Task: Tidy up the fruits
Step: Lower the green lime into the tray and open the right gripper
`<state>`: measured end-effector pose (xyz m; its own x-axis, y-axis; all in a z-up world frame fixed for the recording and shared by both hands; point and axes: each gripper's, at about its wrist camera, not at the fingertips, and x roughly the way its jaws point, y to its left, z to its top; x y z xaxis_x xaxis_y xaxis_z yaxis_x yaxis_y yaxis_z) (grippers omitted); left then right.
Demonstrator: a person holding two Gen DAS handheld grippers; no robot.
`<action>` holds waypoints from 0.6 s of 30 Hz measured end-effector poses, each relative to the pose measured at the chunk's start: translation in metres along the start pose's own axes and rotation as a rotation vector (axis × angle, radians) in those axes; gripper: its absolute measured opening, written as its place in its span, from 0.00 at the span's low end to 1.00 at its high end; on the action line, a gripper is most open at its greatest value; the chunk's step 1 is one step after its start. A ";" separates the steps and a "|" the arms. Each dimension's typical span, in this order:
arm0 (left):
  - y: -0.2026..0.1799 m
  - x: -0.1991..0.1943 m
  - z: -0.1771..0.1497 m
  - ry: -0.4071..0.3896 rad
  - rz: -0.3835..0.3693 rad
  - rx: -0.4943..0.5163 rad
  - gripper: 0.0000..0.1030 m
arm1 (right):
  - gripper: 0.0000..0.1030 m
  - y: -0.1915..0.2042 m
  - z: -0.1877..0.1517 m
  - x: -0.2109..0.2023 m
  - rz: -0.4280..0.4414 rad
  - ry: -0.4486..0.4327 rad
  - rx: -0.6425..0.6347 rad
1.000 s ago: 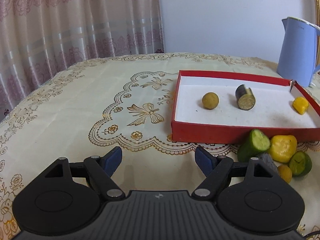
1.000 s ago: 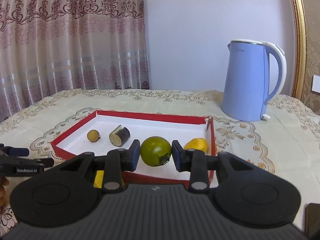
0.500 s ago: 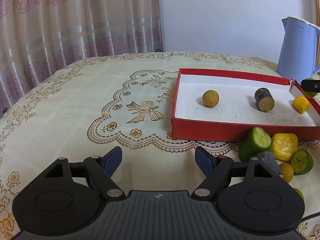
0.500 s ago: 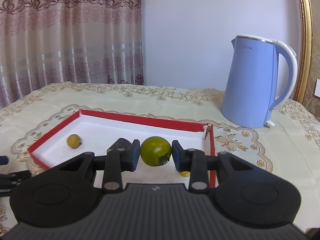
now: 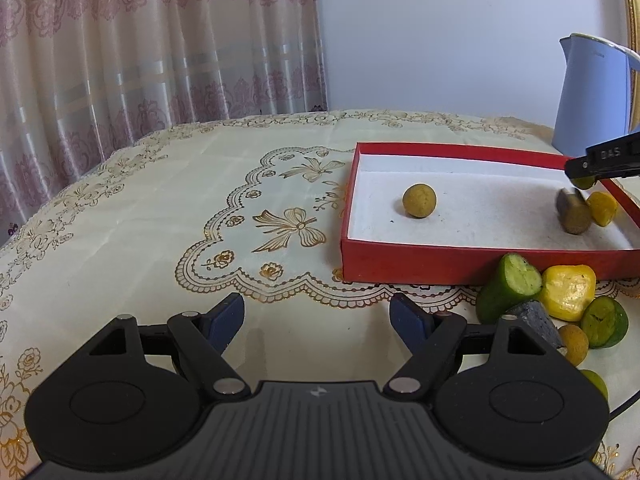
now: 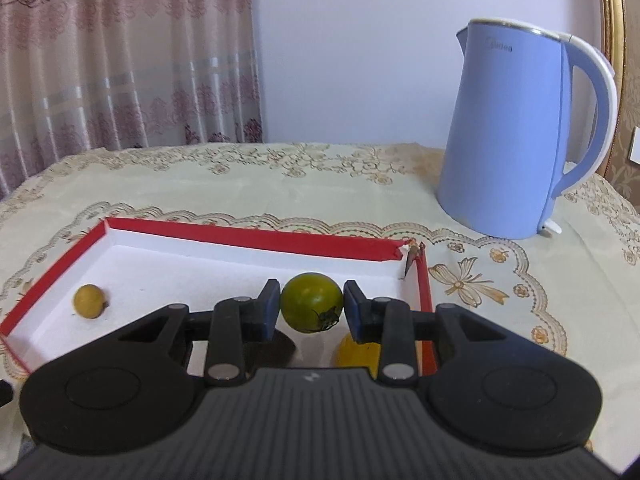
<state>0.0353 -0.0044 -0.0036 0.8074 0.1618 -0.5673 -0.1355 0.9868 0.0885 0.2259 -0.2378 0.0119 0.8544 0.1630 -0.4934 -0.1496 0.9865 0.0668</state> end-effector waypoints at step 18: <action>0.007 0.002 0.001 0.013 -0.037 -0.023 0.77 | 0.48 -0.008 -0.009 -0.067 0.028 -0.111 0.028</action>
<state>0.0366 0.0026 -0.0031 0.8050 0.1245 -0.5801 -0.1186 0.9918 0.0483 0.1650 -0.2564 0.0365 0.9004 0.1894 -0.3918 -0.1612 0.9814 0.1038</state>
